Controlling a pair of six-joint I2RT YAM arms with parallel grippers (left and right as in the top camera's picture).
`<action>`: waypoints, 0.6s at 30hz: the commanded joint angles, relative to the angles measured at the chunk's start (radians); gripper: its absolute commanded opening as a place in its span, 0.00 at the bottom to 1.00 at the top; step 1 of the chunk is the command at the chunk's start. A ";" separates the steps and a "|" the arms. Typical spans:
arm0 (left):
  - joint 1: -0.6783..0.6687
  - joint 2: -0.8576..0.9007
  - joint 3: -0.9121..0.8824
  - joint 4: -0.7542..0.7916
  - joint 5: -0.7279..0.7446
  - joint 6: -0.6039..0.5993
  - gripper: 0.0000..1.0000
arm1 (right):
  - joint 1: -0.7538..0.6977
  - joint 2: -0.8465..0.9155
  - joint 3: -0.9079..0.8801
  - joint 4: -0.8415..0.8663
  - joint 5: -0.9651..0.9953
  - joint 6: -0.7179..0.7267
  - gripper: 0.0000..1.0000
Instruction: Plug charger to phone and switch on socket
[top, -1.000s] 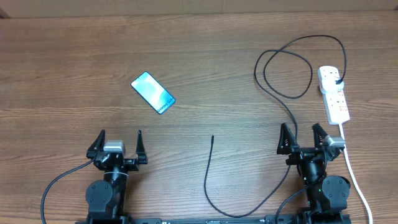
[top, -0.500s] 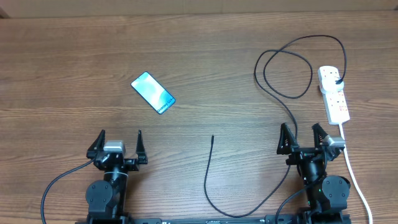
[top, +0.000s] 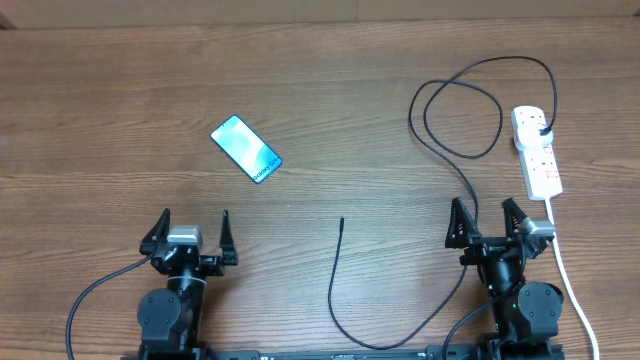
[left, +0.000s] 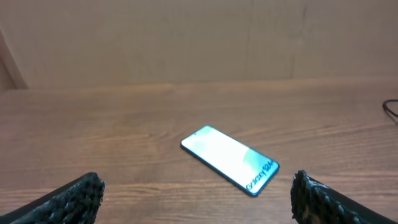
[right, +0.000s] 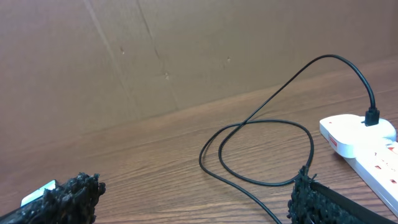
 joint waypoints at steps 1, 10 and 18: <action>0.010 -0.008 0.050 -0.039 0.023 0.019 1.00 | 0.005 -0.010 -0.010 0.005 0.013 -0.006 1.00; 0.010 0.024 0.161 -0.125 0.023 0.019 0.99 | 0.005 -0.010 -0.010 0.005 0.013 -0.006 1.00; 0.010 0.201 0.248 -0.132 0.024 0.019 1.00 | 0.005 -0.010 -0.010 0.005 0.013 -0.006 1.00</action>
